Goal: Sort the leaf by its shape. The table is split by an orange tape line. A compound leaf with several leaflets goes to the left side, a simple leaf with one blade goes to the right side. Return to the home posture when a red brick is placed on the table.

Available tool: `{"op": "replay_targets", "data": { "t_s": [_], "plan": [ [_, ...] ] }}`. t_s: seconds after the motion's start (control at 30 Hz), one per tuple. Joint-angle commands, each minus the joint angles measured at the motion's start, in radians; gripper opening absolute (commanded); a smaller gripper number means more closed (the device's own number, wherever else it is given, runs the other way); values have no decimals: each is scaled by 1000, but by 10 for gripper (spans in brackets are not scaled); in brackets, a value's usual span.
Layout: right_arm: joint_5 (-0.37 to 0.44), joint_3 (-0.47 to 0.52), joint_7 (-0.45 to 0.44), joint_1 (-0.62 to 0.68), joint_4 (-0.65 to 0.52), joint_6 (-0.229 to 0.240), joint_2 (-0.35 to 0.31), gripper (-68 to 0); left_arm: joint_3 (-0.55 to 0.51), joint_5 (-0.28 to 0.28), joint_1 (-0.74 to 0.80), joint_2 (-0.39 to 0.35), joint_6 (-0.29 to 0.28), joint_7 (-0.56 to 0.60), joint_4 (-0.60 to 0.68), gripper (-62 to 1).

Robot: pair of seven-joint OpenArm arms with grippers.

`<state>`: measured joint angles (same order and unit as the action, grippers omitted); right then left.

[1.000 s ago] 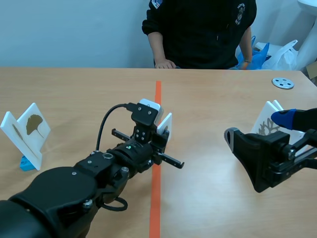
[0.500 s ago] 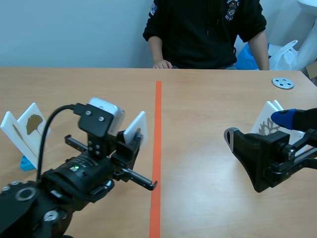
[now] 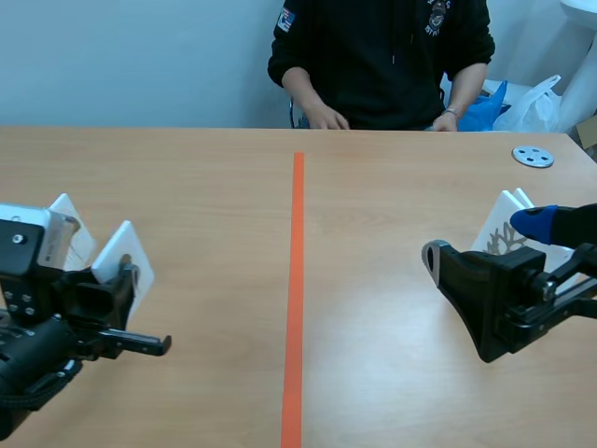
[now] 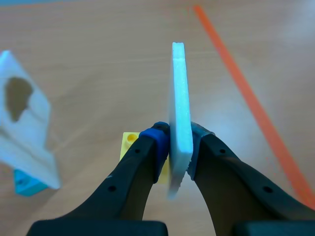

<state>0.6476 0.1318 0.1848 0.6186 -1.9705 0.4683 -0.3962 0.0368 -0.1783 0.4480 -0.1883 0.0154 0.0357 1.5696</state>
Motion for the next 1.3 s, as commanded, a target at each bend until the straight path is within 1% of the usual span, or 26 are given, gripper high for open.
{"op": "replay_targets", "data": {
  "t_s": [0.0,0.07,0.17,0.27,0.33,0.4,0.5,0.6,0.7,0.83,0.87,1.0,1.27],
  "plan": [
    [11,8,-14,-6,-20,0,-11,4,-24,-27,-21,2,1,21,-13,-554],
    [11,8,-14,-6,-20,0,-11,4,-61,-48,-25,0,0,23,-48,-554],
    [11,8,-15,-6,-20,0,-11,4,-85,-96,-30,-21,1,47,-119,-554],
    [11,8,-15,-6,-20,0,-11,4,-101,-124,-45,-34,1,109,-197,-554],
    [11,8,-14,-6,-20,0,-11,4,-111,-139,-61,-34,0,132,-242,-554],
    [11,8,-14,-6,-20,0,-11,4,-118,-171,-79,-34,0,144,-281,-554],
    [11,8,-14,-6,-20,0,-11,4,-118,-198,-103,-34,0,166,-330,-553],
    [11,8,-14,-6,-20,0,-11,4,-118,-204,-130,-34,1,193,-375,-552],
    [11,8,-14,-6,-20,0,-11,4,-118,-204,-152,-34,0,193,-415,-552],
    [11,8,-14,-6,-20,0,-11,4,-118,-204,-152,-34,0,204,-440,-551],
    [11,8,-14,-6,-20,0,-11,4,-118,-204,-152,-34,0,204,-445,-541],
    [11,8,-14,-6,-20,0,-11,4,-118,-204,-152,-34,1,204,-447,-455],
    [11,8,-14,-6,-20,0,-11,4,-129,-203,-149,-34,1,209,-445,-327]
  ]
}}
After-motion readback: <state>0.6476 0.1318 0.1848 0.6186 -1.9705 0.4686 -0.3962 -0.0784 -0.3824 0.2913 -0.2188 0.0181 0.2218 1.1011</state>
